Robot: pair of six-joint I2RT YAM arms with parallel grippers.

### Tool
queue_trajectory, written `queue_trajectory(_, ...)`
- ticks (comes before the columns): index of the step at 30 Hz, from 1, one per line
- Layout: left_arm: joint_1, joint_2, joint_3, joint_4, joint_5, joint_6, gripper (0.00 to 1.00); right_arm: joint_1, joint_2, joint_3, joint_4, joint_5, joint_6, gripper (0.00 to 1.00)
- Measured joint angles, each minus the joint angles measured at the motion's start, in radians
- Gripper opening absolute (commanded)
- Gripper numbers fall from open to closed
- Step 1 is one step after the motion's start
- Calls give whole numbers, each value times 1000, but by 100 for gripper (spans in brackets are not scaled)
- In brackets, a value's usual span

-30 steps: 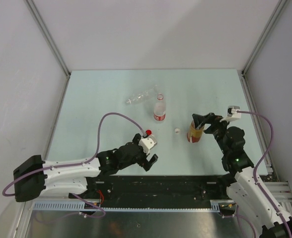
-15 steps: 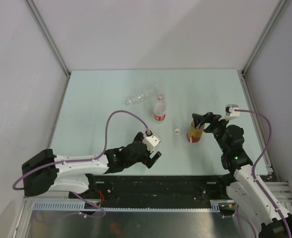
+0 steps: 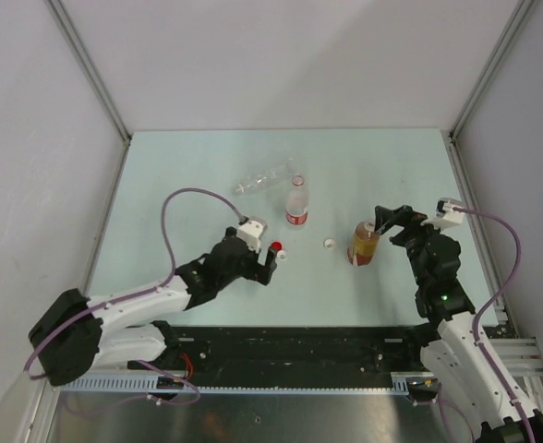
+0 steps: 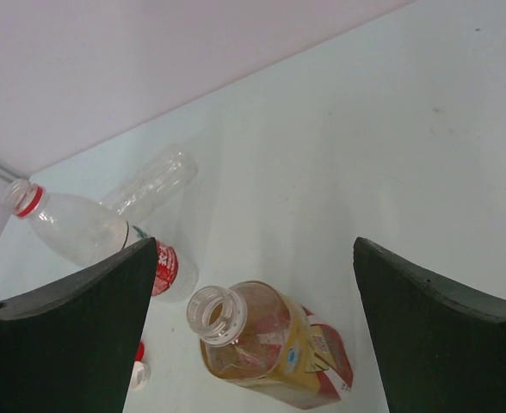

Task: Unscrew the bottle caps

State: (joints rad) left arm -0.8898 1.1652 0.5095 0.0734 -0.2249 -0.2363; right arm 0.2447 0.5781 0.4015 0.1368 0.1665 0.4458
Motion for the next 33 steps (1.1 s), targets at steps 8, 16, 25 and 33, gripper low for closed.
queue_trajectory(8, 152, -284, -97, 6, 50, -84, 99, -12, -17, 22, -54, 71, -5, 99)
queue_trajectory(16, 187, -677, -226, -2, -34, -150, 93, -17, -2, 22, -90, 142, 9, 99)
queue_trajectory(25, 187, -738, -254, -11, -39, -173, 95, -24, -50, 22, -145, 241, 26, 99)
queue_trajectory(33, 188, -556, -237, -26, 28, -166, 99, -25, -64, 21, -198, 365, 52, 99)
